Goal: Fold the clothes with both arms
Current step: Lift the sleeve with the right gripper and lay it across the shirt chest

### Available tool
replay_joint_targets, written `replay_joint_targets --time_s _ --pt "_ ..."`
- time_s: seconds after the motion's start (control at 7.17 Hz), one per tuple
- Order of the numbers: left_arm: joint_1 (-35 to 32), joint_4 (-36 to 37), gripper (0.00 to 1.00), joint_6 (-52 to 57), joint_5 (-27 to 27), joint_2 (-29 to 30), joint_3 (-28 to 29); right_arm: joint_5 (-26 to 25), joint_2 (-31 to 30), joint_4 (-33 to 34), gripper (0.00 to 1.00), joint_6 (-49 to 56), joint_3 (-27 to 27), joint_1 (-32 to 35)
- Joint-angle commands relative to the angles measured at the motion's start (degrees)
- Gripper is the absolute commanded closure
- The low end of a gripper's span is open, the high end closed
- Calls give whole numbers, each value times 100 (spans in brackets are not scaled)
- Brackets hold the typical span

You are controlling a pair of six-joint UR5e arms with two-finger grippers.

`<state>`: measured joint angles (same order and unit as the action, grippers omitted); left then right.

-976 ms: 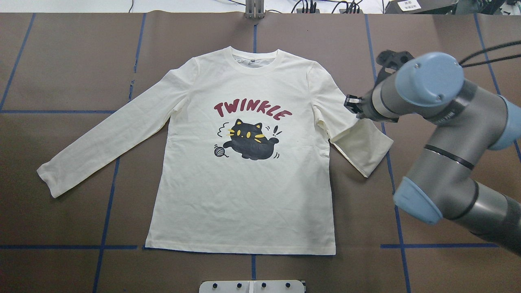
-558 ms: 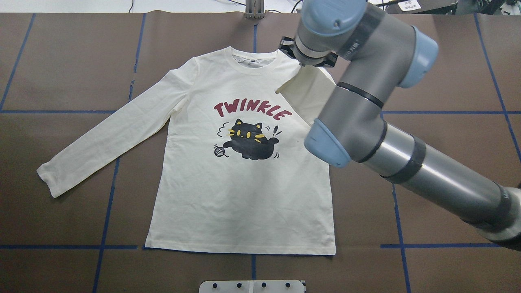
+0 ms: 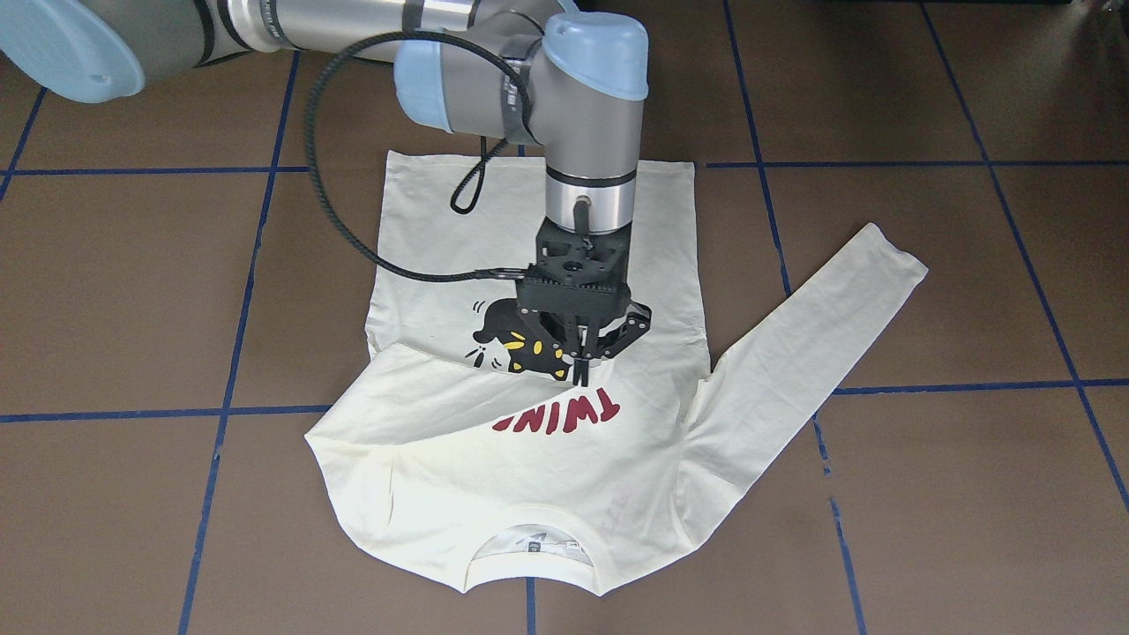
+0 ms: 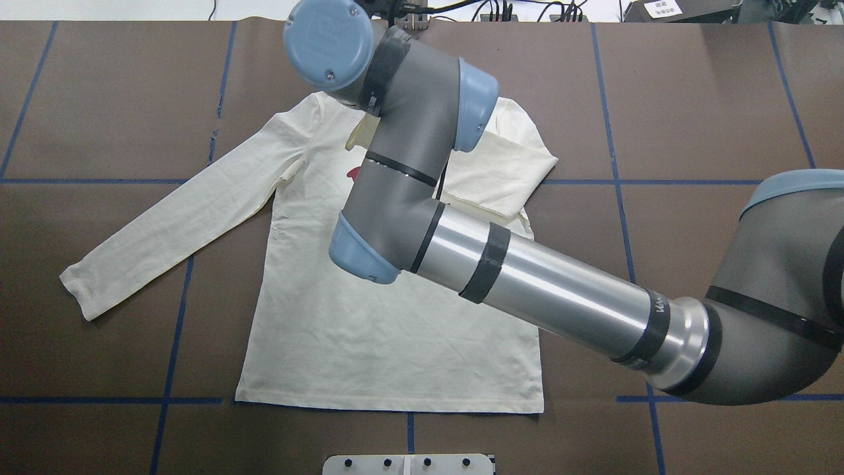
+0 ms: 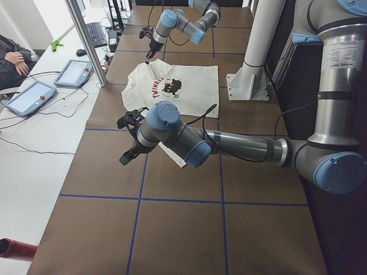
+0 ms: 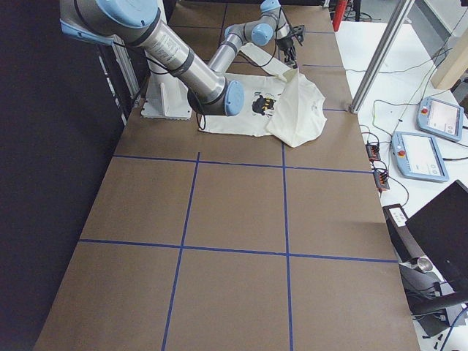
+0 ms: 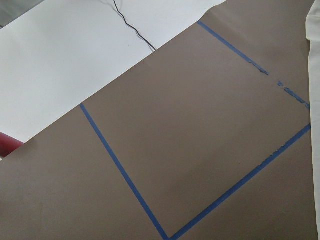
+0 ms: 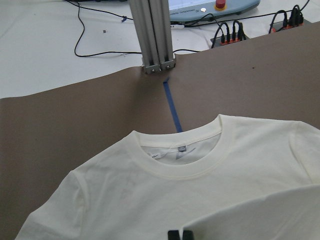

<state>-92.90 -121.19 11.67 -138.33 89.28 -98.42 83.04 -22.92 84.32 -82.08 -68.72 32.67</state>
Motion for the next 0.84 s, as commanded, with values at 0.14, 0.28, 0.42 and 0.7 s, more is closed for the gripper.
replay_joint_targets --time_s 0.14,0.28,0.42,0.7 --pt "0 8 0 -6 -133 -7 7 -535 1049 -469 100 -1089 1472 -525" --pt "0 8 0 -6 -133 1 7 -552 1218 -495 45 -1161 1719 -525" --pt "0 8 0 -6 -133 2 7 -552 1220 -522 0 -1101 1748 -525" --pt "26 8 0 -24 -107 28 -10 -317 1333 -513 0 -996 1748 -350"
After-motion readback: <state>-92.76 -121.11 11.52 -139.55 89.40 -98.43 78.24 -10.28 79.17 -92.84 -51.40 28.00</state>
